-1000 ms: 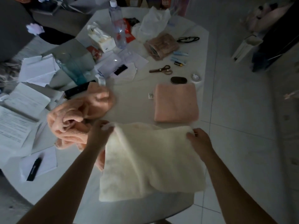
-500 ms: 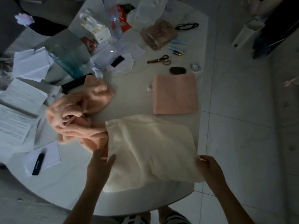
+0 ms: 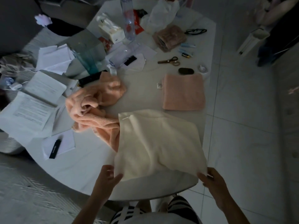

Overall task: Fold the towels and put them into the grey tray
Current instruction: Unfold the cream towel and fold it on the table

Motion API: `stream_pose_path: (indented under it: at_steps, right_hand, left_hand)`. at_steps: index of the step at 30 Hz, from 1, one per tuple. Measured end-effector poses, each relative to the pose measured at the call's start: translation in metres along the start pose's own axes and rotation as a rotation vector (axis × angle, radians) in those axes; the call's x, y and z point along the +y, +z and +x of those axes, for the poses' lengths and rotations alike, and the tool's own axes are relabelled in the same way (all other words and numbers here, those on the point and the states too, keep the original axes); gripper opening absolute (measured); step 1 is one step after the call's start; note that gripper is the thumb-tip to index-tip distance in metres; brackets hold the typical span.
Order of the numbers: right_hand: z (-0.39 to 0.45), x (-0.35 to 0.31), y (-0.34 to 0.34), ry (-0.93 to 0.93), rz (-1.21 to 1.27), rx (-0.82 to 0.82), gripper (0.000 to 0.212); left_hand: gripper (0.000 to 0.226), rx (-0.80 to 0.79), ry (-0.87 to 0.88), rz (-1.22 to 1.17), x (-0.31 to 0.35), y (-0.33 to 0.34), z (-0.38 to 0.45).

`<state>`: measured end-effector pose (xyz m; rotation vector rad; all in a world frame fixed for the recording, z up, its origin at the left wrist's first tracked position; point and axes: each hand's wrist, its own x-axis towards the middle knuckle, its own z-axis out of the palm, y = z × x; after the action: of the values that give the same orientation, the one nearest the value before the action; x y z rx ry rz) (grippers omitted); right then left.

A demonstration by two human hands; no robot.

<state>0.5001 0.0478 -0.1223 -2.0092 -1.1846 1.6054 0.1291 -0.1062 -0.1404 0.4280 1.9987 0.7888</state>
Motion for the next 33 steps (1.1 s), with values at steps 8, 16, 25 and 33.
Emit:
stream_pose_path:
  at_steps: [8, 16, 25, 33]
  right_hand:
    - [0.005, 0.002, -0.013, -0.129, 0.159, 0.021, 0.014]
    - [-0.002, 0.017, -0.015, -0.156, 0.032, -0.050, 0.015]
    - [-0.014, -0.101, -0.049, -0.529, 0.031, 0.124, 0.006]
    - [-0.035, -0.234, -0.084, -0.561, 0.403, 0.015, 0.021]
  left_hand:
    - [0.025, 0.038, 0.101, -0.046, -0.019, 0.015, -0.027]
    - [0.019, 0.027, 0.145, 0.009, -0.029, 0.022, -0.038]
    - [0.012, 0.253, 0.242, -0.364, 0.067, -0.027, -0.073]
    - [0.011, 0.377, 0.350, -0.465, 0.174, -0.094, -0.108]
